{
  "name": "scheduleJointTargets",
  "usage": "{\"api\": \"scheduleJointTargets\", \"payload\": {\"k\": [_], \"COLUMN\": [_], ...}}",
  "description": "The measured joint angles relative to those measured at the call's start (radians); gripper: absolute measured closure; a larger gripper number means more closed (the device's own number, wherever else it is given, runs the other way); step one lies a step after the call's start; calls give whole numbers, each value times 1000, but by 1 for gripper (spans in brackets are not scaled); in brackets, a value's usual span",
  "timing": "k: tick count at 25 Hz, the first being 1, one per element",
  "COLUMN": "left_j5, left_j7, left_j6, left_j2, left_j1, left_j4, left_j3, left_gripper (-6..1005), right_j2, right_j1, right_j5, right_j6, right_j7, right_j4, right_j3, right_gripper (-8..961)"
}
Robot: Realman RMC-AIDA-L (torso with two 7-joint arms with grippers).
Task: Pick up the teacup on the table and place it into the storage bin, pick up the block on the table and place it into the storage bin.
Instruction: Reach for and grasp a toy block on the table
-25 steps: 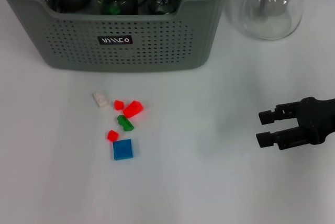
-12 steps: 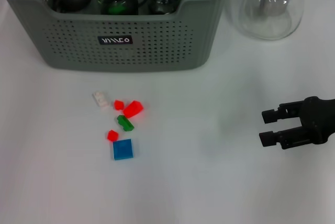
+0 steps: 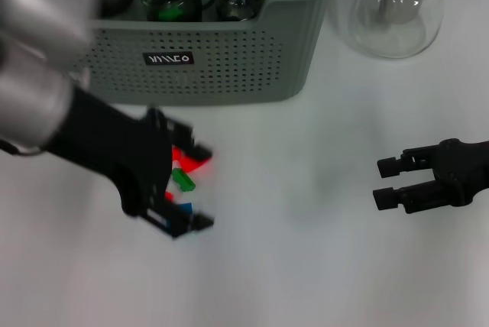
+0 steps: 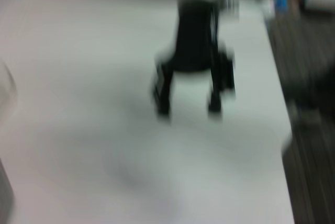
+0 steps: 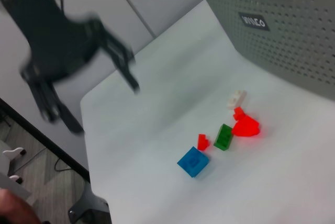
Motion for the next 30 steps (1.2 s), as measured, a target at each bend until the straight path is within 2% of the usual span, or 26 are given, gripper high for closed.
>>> {"api": "scheduleJointTargets", "payload": {"k": [3,4,5,12,17,30], "left_j5": [116,116,184,295,349,416], "left_j7": [-51,-51,-103,-247,-285,-308], "left_j6": [-44,-44,-100,-254,-327,-408], "left_j2": [-6,-6,-6,-7,-9,-7], "left_j1": [-7,-7,-11,-21,-25,-45], "left_j4": [-10,-10,-17,-75,-122,-232], "left_j3": [145,145,252,449,532,563], "left_gripper": [184,185,187,199,208,230], "right_j2": [3,3,3,2,0,1], "right_j1": [0,0,0,0,-1,-1], "right_j5": [0,0,0,0,0,0], "right_j6": [5,7,10,18,26,36], "right_j7": [0,0,0,0,0,-1], "right_j4": [2,5,7,13,13,15], "right_j3": [0,0,0,0,0,0], "right_gripper": [129,129,129,129,128,129]}}
